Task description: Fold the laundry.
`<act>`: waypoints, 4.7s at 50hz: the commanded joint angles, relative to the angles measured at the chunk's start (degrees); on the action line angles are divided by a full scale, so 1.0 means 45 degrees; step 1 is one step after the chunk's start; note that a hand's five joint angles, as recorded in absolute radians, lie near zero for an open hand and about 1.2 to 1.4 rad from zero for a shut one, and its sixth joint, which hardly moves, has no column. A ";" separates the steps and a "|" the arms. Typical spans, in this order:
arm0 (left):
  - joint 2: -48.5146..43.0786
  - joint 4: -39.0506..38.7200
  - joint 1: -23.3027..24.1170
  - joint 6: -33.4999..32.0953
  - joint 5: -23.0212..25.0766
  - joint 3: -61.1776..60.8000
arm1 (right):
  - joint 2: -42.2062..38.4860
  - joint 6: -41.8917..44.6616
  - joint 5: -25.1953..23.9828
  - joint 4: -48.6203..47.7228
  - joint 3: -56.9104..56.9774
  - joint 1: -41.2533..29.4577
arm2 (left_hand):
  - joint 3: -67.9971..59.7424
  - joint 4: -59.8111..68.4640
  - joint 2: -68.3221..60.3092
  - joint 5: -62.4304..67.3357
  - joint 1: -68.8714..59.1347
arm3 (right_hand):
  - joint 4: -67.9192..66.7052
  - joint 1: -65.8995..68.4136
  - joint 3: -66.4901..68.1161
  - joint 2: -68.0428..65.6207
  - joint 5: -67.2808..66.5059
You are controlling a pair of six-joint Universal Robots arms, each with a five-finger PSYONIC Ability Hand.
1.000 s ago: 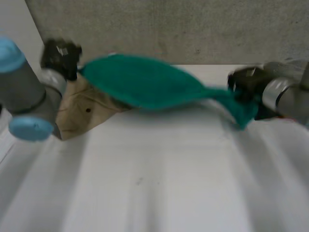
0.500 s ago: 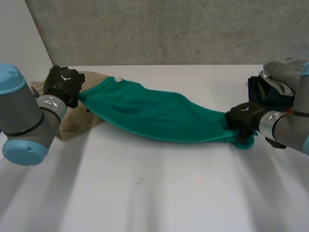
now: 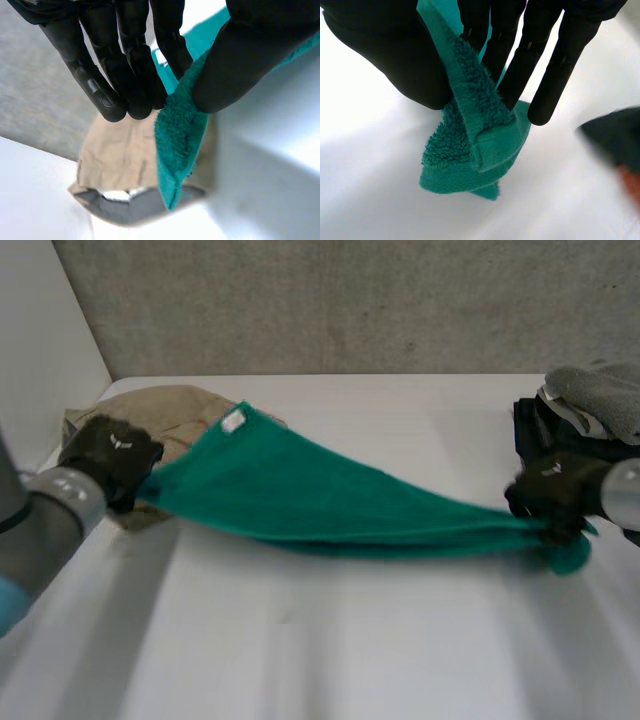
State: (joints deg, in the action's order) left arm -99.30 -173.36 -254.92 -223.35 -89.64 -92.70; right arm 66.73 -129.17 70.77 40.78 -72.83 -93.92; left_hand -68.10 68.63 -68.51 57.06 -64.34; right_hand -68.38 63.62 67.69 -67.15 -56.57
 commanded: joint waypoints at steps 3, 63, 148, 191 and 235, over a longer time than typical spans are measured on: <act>0.1540 0.3739 -0.0128 -0.1263 0.0564 -0.1237 | -0.0551 0.3607 0.0522 0.4591 0.0090 0.0618 | -0.2645 0.2528 -0.2553 0.2875 -0.3481 | -0.2583 0.3640 0.2736 -0.2855 -0.2984; -0.4303 -0.3839 0.0067 0.2232 -0.0549 0.2671 | -0.2838 -0.4558 0.0289 -0.4668 0.0462 -0.1492 | -0.2645 0.2528 -0.2553 0.2875 -0.3481 | 0.0559 0.0498 -0.0405 0.0286 0.0158; -0.3325 -0.3722 0.0282 0.3345 -0.1877 0.9235 | 0.0699 -0.7332 0.1734 -1.2111 0.1967 -0.1101 | -0.2645 0.2528 -0.2553 0.2875 -0.3481 | -0.2583 0.3640 0.2736 -0.2855 -0.2984; -0.2463 0.3213 0.1513 0.0082 -0.1739 0.1084 | 0.0113 0.1539 0.0484 -0.1831 -0.2156 0.0814 | -0.2645 0.2528 -0.2553 0.2875 -0.3481 | -0.2583 0.3640 0.2736 -0.2855 -0.2984; -0.6745 0.0948 0.2177 0.2582 -0.3693 0.9138 | -0.2703 -0.4148 0.2223 -0.4845 0.0993 -0.1005 | 1.2911 -1.3028 1.3002 -1.2680 1.2075 | 1.2973 -1.1916 -1.2819 1.2700 1.2572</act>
State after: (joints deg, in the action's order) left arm -139.05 -165.32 -245.23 -217.05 -107.81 -40.83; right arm 44.19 -145.76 85.97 10.78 -56.75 -100.83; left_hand -11.76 11.22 -11.73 2.54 -10.79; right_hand -11.51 12.60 11.63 -11.74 -2.31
